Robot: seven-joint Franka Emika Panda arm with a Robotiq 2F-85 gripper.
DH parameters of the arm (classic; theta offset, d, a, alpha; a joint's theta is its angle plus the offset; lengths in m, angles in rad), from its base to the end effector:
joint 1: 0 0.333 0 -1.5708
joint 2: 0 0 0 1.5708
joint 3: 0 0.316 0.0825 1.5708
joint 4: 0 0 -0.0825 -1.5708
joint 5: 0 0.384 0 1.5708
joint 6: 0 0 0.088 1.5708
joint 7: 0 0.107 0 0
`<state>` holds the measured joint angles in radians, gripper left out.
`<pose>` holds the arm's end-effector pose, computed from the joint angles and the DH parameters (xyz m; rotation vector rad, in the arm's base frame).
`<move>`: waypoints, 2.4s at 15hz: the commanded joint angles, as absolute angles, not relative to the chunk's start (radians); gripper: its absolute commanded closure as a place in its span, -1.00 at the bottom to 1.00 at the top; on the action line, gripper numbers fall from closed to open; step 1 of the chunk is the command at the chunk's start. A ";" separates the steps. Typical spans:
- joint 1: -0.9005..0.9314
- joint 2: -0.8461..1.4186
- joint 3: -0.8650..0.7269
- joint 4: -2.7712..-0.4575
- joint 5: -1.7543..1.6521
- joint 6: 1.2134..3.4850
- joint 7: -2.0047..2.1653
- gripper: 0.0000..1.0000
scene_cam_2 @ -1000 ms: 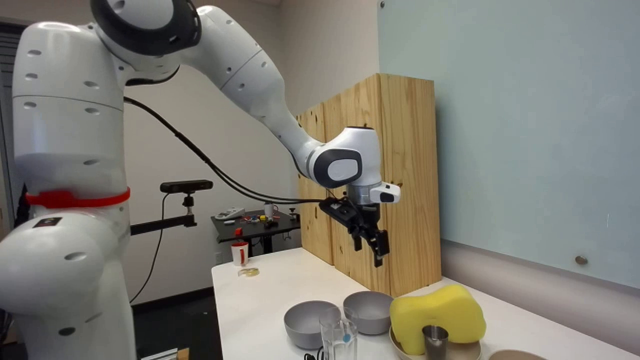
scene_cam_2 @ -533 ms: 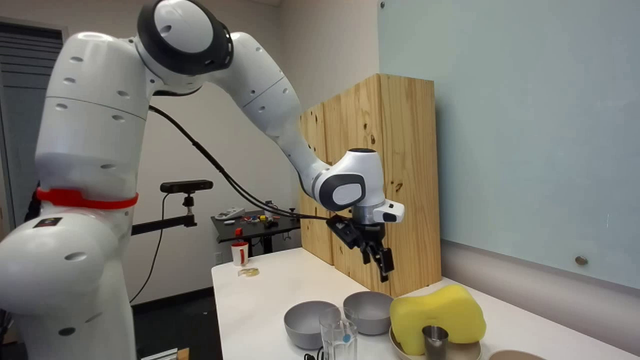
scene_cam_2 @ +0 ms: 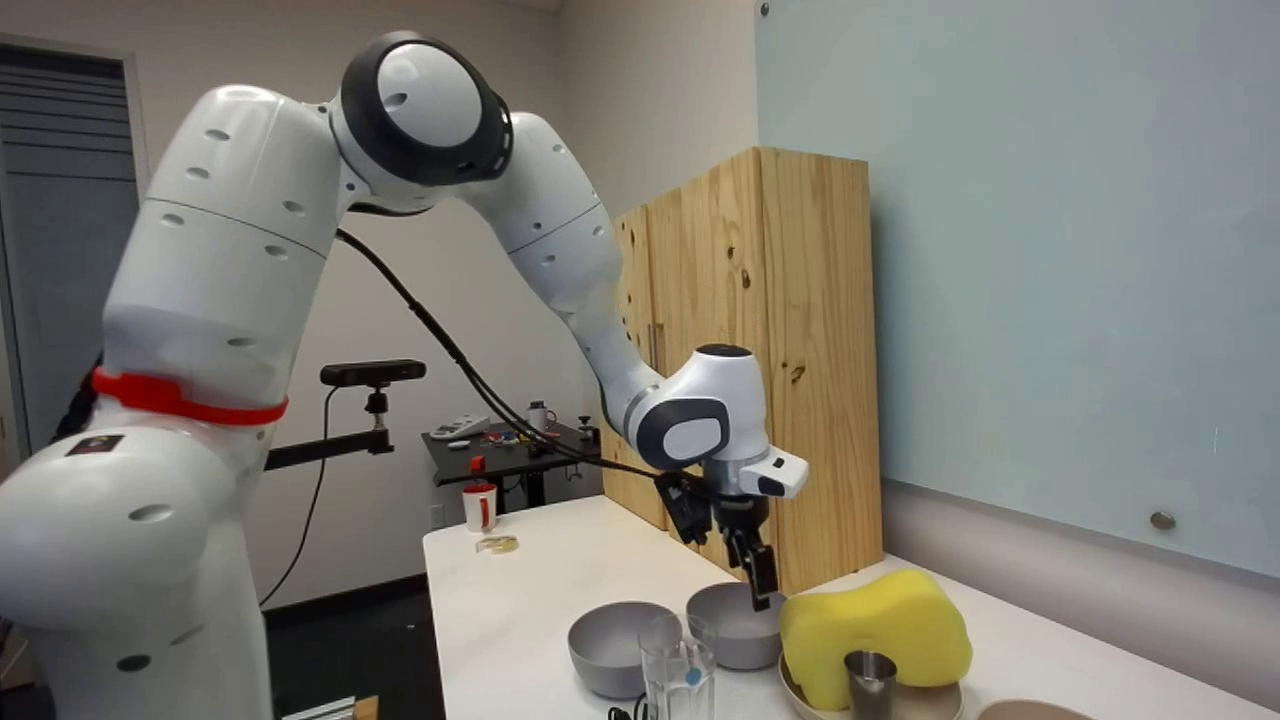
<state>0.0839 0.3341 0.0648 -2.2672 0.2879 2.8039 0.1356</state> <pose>0.5517 0.0692 0.2296 -2.9365 0.3764 -0.2626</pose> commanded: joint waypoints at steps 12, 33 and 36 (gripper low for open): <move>-0.033 0.454 0.168 -2.320 0.426 2.914 0.126 -0.46; -0.091 0.419 0.171 -2.335 0.363 2.873 0.096 -0.57; -0.092 0.406 0.150 -2.312 0.342 2.842 0.072 -0.97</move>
